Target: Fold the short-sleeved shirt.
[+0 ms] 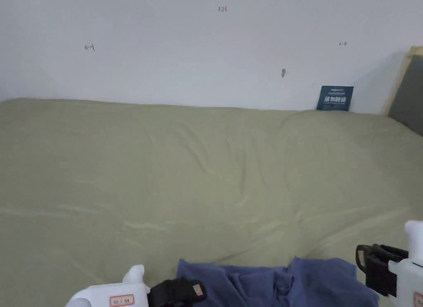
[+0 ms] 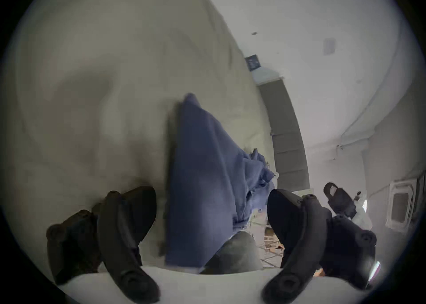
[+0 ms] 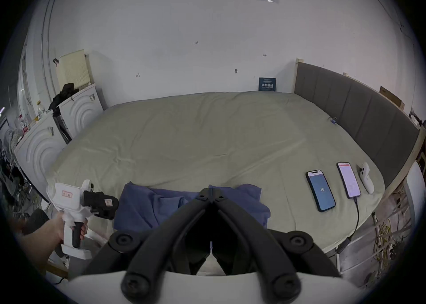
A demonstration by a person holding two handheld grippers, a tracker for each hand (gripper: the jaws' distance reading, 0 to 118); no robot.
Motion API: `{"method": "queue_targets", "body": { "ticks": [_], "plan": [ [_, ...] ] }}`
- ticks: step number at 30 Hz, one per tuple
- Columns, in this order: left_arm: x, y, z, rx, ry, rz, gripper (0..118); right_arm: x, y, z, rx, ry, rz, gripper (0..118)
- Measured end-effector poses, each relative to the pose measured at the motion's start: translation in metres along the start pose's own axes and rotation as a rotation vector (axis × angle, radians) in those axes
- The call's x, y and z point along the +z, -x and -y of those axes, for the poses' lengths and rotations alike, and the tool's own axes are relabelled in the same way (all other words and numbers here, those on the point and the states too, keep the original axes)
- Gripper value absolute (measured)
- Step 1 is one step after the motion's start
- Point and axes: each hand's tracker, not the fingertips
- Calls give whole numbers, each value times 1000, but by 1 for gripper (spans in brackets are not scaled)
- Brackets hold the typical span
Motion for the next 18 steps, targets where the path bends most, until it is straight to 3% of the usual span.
{"method": "queue_targets", "body": {
  "ticks": [1,3,7,12,18],
  "plan": [
    [-4,-6,1,2,-21,-32,83,1,-1,-1,3,-1,4,0],
    [-11,9,-5,47,-36,-48,8,3,-2,-1,6,-2,9,0],
    [-10,8,-5,104,-58,-82,8,6,-6,1,3,1,17,0],
    [43,13,-25,127,-135,-96,8,10,-11,3,4,7,41,0],
    [142,-16,-50,-8,-273,-369,8,7,-7,2,-10,-9,22,0]
  ]
}}
